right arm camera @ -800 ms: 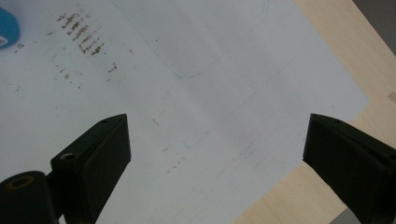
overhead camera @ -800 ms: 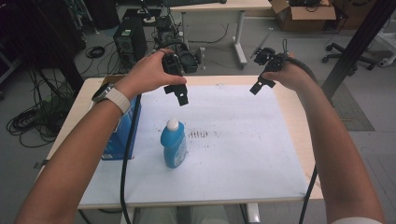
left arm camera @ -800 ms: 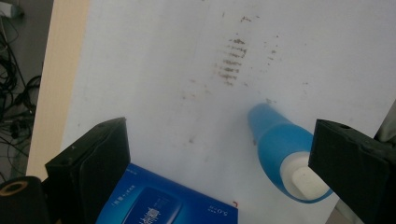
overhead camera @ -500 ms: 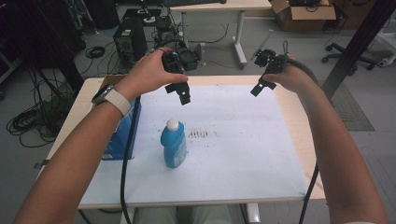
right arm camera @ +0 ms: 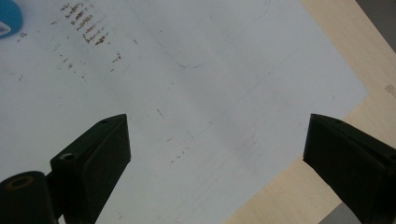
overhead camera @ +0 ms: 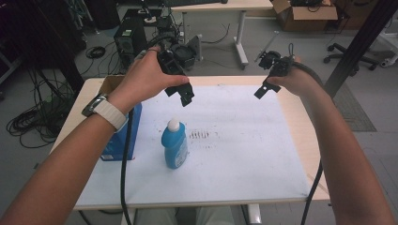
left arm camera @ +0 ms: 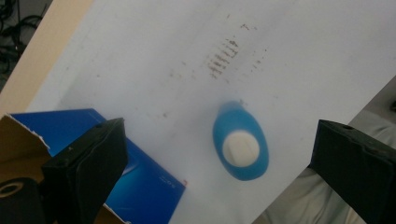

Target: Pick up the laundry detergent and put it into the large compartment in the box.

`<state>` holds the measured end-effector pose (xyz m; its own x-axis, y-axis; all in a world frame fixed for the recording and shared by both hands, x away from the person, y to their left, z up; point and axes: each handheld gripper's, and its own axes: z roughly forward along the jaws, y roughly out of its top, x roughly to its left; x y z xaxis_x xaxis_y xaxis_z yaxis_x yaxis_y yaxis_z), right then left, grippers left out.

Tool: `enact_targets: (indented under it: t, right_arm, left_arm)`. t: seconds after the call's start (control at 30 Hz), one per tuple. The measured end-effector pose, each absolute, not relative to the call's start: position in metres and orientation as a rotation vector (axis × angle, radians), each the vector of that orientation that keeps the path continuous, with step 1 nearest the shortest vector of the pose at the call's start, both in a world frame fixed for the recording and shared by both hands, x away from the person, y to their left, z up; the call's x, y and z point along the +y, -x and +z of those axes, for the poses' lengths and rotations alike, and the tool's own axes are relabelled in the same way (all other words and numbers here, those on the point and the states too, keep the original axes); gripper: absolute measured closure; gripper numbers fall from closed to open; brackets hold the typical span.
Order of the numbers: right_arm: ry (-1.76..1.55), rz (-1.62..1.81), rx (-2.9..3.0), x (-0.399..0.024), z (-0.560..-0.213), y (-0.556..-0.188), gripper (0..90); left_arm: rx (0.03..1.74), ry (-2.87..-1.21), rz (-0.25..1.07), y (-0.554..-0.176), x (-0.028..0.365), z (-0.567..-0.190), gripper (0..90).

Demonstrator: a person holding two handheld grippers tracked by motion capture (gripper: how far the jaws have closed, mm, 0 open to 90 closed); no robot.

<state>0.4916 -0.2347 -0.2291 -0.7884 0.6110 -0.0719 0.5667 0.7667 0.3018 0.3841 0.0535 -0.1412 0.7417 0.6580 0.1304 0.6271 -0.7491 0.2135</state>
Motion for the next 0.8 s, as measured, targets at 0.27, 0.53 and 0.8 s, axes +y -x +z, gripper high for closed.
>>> enact_targets:
  t: [0.27,0.53,0.8]
  right_arm:
    - [-0.924,0.410,2.788,-0.236,-0.228,-0.486,7.2]
    - [-0.899,0.413,2.794,-0.231,-0.228,-0.482,7.2]
    - [-0.883,0.414,2.792,-0.226,-0.228,-0.479,7.2]
  left_arm:
    - [1.230,-2.685,0.264,-0.369,0.054,-0.139,4.4]
    - [1.371,-2.638,0.241,-0.357,0.055,-0.150,4.8]
    - [1.484,-2.591,0.216,-0.352,0.058,-0.164,4.4]
